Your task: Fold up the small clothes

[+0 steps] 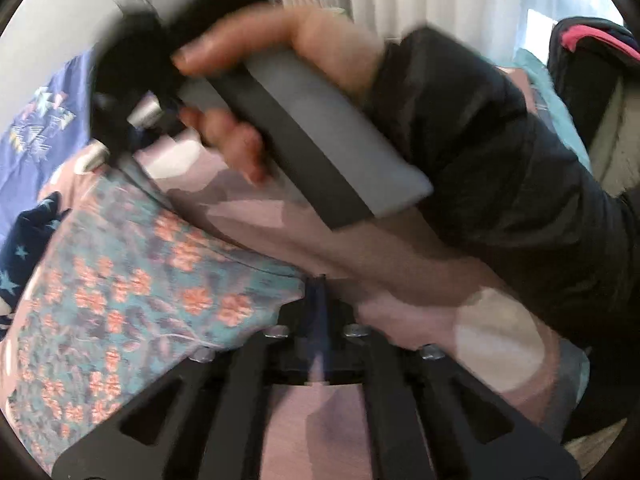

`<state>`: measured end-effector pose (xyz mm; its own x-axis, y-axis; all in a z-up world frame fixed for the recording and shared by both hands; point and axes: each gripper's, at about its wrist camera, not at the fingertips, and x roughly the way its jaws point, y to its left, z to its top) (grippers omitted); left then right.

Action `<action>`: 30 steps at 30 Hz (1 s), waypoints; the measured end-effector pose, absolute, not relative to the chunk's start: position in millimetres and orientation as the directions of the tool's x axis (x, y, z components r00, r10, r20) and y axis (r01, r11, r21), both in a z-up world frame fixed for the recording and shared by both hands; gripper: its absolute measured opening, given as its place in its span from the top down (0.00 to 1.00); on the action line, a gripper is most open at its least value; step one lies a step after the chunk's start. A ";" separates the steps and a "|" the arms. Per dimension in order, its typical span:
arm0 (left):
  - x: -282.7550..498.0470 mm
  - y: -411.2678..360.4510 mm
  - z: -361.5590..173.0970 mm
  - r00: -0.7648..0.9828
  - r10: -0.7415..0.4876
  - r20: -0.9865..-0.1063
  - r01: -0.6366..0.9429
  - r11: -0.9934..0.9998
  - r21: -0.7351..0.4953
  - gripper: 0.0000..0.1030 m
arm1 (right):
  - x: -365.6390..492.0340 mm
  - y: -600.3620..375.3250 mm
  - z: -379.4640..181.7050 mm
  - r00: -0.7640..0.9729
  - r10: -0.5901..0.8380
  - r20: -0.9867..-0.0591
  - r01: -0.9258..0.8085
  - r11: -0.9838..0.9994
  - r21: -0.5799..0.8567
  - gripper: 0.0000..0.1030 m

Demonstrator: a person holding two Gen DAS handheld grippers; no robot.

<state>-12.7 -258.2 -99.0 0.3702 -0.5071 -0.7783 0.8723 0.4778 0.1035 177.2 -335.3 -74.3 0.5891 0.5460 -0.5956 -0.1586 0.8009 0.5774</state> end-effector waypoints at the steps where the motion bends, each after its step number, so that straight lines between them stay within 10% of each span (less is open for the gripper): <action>1: -13.7 -259.5 -102.6 0.369 -0.502 -0.782 0.873 0.475 0.108 1.00 | 179.2 -334.0 -77.4 0.597 0.512 -0.618 -0.148 0.827 0.542 0.96; 6: -11.9 -260.2 -103.6 0.378 -0.501 -0.779 0.868 0.484 0.111 1.00 | 208.0 -351.2 -132.4 0.504 0.538 -0.676 -0.032 0.794 0.607 0.96; 9: -13.2 -251.0 -85.8 0.402 -0.514 -0.758 0.863 0.489 0.126 0.98 | 202.9 -364.4 -119.5 0.524 0.616 -0.588 -0.064 0.717 0.695 0.65; 14: -12.8 -236.2 -72.1 0.529 -0.476 -0.703 0.807 0.538 0.244 0.48 | 204.9 -355.6 -118.2 0.521 0.626 -0.580 -0.101 0.721 0.686 0.55; 18: -4.2 -242.5 -107.9 0.468 -0.409 -0.784 0.838 0.487 0.246 0.46 | 226.8 -336.2 -120.2 0.488 0.654 -0.578 -0.188 0.726 0.662 0.39; 20: 6.2 -239.4 -112.7 0.437 -0.446 -0.781 0.841 0.511 0.178 0.49 | 242.2 -332.3 -123.8 0.482 0.655 -0.582 -0.190 0.727 0.660 0.43; 22: 19.2 -238.3 -109.5 0.381 -0.478 -0.792 0.842 0.533 0.084 0.58 | 256.4 -331.0 -125.9 0.499 0.609 -0.617 -0.162 0.765 0.624 0.95; 30: 19.0 -233.6 -109.4 0.374 -0.485 -0.790 0.838 0.542 0.064 0.66 | 237.7 -378.6 -98.1 0.754 0.346 -0.558 0.010 0.844 0.536 0.91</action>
